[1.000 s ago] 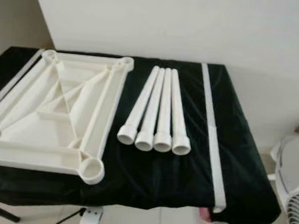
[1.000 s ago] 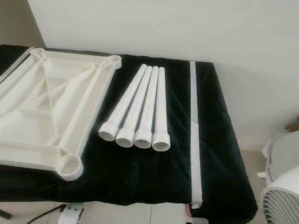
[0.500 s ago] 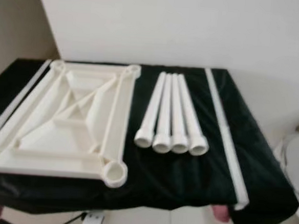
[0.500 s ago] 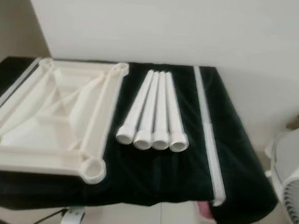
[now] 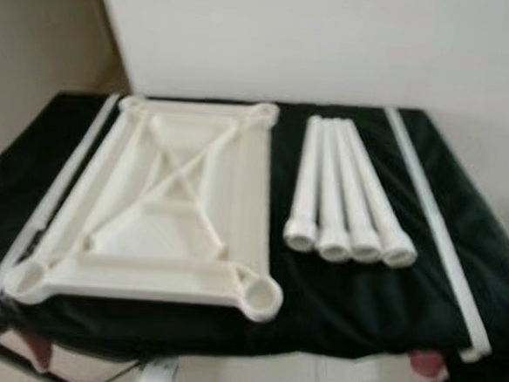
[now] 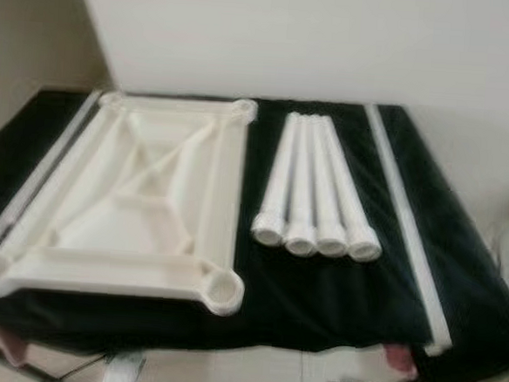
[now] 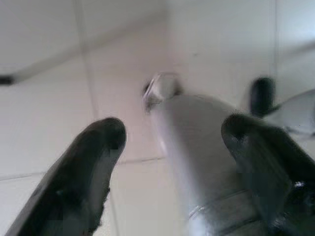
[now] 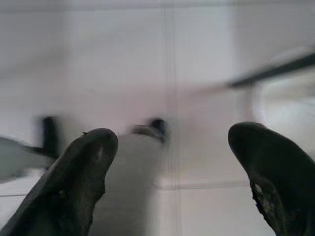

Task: Building children table

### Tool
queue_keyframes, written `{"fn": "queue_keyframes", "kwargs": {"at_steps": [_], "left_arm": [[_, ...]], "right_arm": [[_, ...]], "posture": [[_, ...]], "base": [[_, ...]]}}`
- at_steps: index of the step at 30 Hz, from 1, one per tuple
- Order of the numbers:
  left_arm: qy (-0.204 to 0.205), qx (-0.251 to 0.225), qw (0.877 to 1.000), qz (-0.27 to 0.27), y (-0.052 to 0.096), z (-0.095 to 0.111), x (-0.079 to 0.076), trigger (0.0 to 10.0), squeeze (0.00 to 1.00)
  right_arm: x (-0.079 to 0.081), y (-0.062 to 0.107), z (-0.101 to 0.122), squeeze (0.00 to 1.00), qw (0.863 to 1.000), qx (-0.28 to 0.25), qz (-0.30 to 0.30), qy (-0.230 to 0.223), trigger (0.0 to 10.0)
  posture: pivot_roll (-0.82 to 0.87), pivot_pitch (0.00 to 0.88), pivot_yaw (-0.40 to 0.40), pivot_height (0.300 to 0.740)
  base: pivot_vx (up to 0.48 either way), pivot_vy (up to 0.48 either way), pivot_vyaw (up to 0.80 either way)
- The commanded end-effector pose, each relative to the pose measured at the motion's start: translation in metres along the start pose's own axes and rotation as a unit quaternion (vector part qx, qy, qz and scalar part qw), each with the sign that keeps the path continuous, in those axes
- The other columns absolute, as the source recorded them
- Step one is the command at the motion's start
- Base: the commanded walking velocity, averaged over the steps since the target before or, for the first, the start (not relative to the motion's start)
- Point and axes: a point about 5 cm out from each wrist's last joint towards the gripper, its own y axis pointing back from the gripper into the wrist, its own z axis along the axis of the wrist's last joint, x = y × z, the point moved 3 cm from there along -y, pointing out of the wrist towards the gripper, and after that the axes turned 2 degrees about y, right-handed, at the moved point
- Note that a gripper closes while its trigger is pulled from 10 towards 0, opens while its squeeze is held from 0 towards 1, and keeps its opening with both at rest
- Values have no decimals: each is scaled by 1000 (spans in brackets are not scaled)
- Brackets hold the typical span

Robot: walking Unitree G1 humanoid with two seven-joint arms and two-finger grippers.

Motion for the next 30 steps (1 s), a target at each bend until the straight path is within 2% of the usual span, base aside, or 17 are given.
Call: {"fn": "queue_keyframes", "kwargs": {"at_steps": [1,17,30], "left_arm": [[2,11,1000,-5,-1,-5,-8,10000,0],[3,10,1000,-5,-1,-4,-9,10000,0],[-17,17,1000,-4,-1,-9,-12,10000,0]], "right_arm": [[-10,4,-13,0,1000,21,-12,2,10000],[-9,3,-12,0,1000,20,-11,2,10000],[-7,3,-10,0,1000,16,-5,3,10000]], "posture": [[-18,0,5,740],[-18,0,4,740],[-11,0,-1,740]], "base": [[0,337,0],[0,338,0],[0,0,0]]}}
